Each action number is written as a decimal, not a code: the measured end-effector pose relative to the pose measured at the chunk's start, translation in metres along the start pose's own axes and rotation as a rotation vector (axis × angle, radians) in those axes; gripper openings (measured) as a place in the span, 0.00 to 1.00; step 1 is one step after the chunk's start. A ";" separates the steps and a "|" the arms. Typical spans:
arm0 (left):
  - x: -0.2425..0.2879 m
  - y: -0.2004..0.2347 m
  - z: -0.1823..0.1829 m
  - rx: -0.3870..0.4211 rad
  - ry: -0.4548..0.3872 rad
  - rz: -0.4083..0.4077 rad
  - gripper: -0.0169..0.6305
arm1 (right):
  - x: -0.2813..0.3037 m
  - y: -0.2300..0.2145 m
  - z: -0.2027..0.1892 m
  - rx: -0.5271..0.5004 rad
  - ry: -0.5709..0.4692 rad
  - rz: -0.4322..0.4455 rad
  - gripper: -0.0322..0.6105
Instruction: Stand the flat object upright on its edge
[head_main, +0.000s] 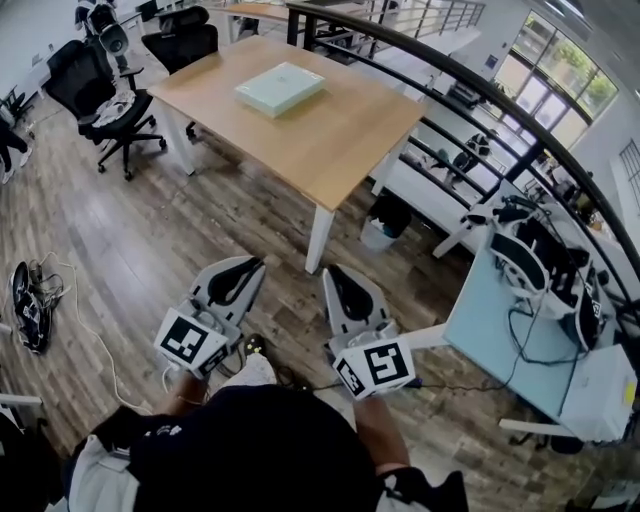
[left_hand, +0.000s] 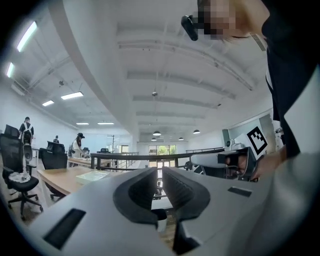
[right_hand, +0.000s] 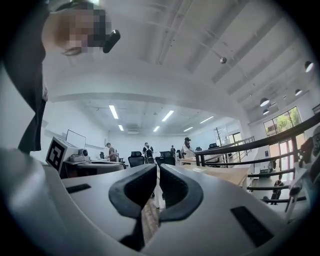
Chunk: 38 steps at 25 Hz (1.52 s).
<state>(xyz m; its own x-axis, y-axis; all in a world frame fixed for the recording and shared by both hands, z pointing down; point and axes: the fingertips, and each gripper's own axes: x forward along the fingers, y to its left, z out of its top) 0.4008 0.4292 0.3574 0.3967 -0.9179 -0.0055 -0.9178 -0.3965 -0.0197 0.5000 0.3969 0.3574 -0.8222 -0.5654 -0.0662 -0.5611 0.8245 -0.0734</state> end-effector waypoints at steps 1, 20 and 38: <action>0.002 0.008 -0.001 -0.010 0.002 0.003 0.09 | 0.007 -0.001 0.000 -0.004 0.002 -0.003 0.10; 0.006 0.143 -0.005 -0.002 0.000 0.050 0.09 | 0.140 0.023 -0.006 -0.029 0.004 0.052 0.10; -0.030 0.259 -0.023 -0.092 -0.024 0.100 0.09 | 0.238 0.062 -0.027 -0.024 0.045 0.055 0.10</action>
<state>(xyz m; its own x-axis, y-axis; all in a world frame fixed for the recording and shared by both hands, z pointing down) 0.1505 0.3541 0.3758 0.3023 -0.9528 -0.0264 -0.9500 -0.3034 0.0739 0.2664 0.3140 0.3643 -0.8550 -0.5180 -0.0249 -0.5166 0.8549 -0.0471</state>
